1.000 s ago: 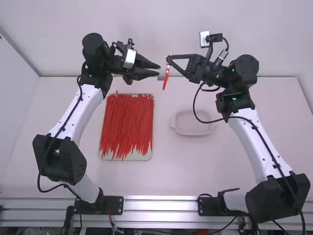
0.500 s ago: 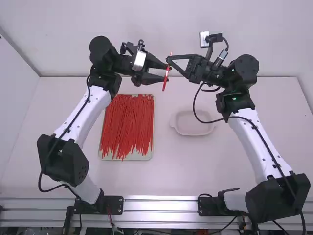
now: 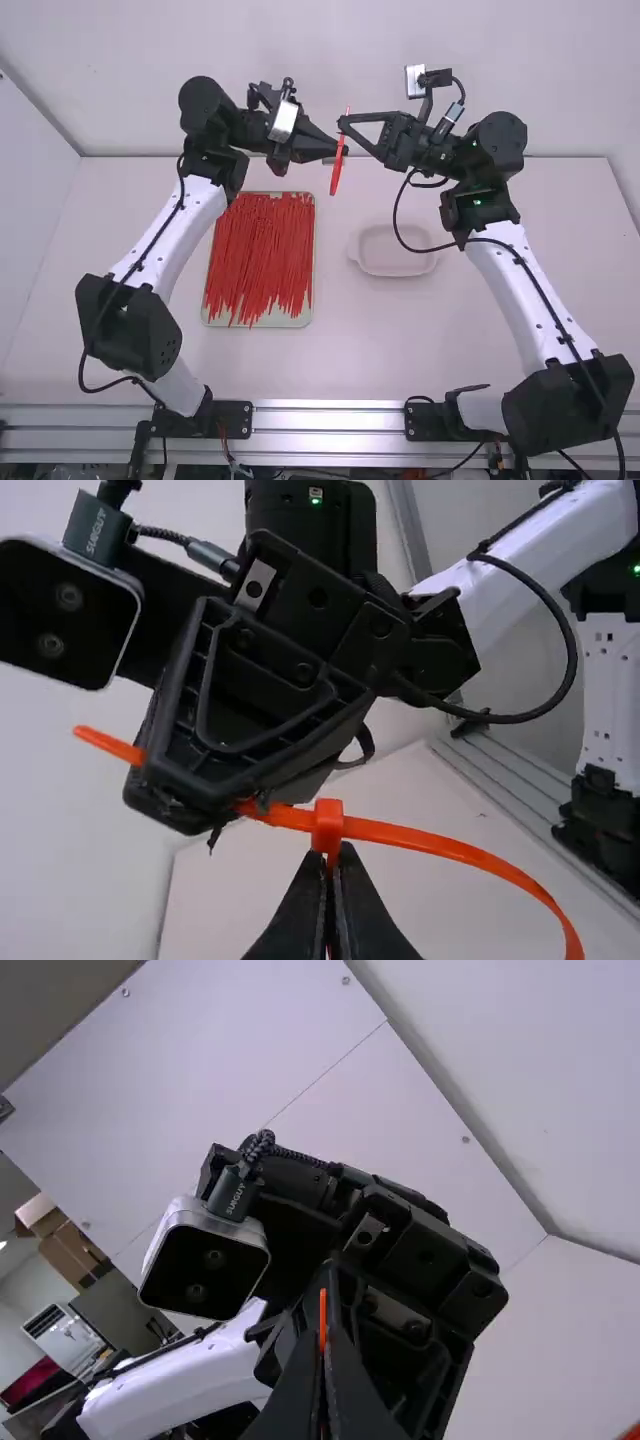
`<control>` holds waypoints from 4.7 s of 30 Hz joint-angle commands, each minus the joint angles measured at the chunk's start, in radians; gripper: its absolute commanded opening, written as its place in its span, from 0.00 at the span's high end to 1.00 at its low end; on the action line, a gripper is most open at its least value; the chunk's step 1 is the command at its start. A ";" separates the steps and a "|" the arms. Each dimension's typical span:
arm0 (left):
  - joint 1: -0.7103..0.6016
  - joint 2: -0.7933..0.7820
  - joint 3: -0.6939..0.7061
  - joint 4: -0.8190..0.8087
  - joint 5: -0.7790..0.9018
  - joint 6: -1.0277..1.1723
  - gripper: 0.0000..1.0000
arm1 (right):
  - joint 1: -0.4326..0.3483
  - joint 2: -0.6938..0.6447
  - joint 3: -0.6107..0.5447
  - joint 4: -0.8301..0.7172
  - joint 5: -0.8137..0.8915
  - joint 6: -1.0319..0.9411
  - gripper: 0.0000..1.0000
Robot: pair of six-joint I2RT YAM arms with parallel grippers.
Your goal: Fasten the cable tie
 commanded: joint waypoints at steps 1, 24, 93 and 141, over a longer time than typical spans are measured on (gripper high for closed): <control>-0.013 -0.005 -0.008 -0.039 0.004 0.032 0.98 | 0.000 -0.017 0.018 0.034 -0.001 0.009 1.00; -0.008 -0.005 -0.253 -0.108 0.007 0.048 0.98 | -0.016 -0.018 0.018 0.105 0.006 0.059 1.00; 0.026 -0.005 -0.329 0.584 -0.083 -0.625 0.98 | 0.027 -0.016 0.016 -0.445 -0.045 -0.439 1.00; 0.150 -0.017 -0.329 -0.792 -0.528 0.201 0.01 | -0.170 -0.016 -0.127 -1.155 0.705 -0.949 1.00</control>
